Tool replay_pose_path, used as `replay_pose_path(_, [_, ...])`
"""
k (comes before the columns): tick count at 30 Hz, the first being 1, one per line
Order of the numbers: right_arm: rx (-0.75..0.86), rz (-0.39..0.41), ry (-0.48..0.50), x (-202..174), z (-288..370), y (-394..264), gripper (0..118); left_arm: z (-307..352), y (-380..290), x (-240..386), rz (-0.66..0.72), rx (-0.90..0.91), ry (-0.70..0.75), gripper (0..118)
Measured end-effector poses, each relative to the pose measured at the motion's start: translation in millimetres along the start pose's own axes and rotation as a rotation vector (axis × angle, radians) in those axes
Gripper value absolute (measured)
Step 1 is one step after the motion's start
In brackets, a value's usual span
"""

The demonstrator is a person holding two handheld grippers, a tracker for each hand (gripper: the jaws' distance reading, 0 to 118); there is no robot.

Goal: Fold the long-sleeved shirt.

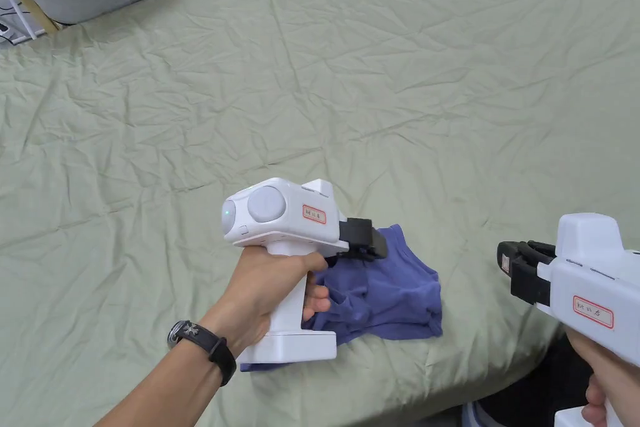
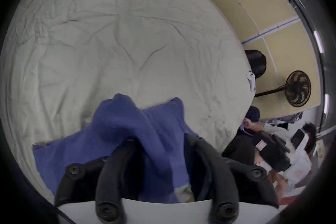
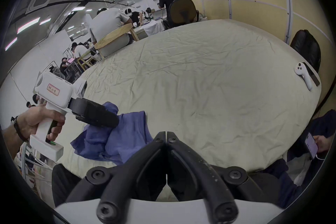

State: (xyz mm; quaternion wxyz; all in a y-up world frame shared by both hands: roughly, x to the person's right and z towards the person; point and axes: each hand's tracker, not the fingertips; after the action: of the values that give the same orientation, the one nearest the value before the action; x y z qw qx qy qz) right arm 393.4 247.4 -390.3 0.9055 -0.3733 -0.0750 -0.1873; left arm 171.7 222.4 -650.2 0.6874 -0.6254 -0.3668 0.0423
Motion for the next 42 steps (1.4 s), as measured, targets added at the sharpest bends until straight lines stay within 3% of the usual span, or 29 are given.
replay_pose_path(6, [-0.009, -0.004, -0.002, -1.1, -0.9, -1.4, 1, -10.0, 2.7, 29.7, -0.058, -0.017, 0.066, 54])
replay_pose_path(13, [-0.013, -0.009, -0.004, -1.4, -2.5, -1.5, 1, 0.2, 2.9, 40.7, -0.069, -0.003, 0.029, 58])
replay_pose_path(18, [-0.013, -0.002, -0.004, -4.8, -0.5, -0.5, 1, 13.6, 6.7, 43.9, -0.061, 0.043, -0.016, 58])
replay_pose_path(24, [-0.006, 0.011, -0.009, -8.3, 5.1, 2.3, 1, 62.1, -8.7, 49.1, -0.156, 0.206, -0.017, 57])
replay_pose_path(26, [-0.004, 0.016, -0.01, -10.1, 6.9, 3.6, 1, 82.6, -22.1, 46.1, -0.204, 0.278, 0.012, 44])
replay_pose_path(28, [-0.001, 0.021, -0.011, -12.0, 8.4, 4.1, 1, 96.7, -35.7, 42.7, -0.261, 0.344, 0.064, 16])
replay_pose_path(30, [0.0, 0.024, -0.011, -14.6, 9.7, 5.1, 1, 104.5, -50.8, 39.8, -0.33, 0.372, 0.14, 3])
replay_pose_path(32, [0.003, 0.03, -0.011, -17.8, 11.3, 4.9, 1, 108.2, -64.6, 34.4, -0.387, 0.379, 0.177, 0])
replay_pose_path(42, [0.017, 0.061, -0.022, -29.1, 24.8, 5.9, 1, 77.9, -104.9, 9.7, -0.356, 0.309, 0.209, 0])
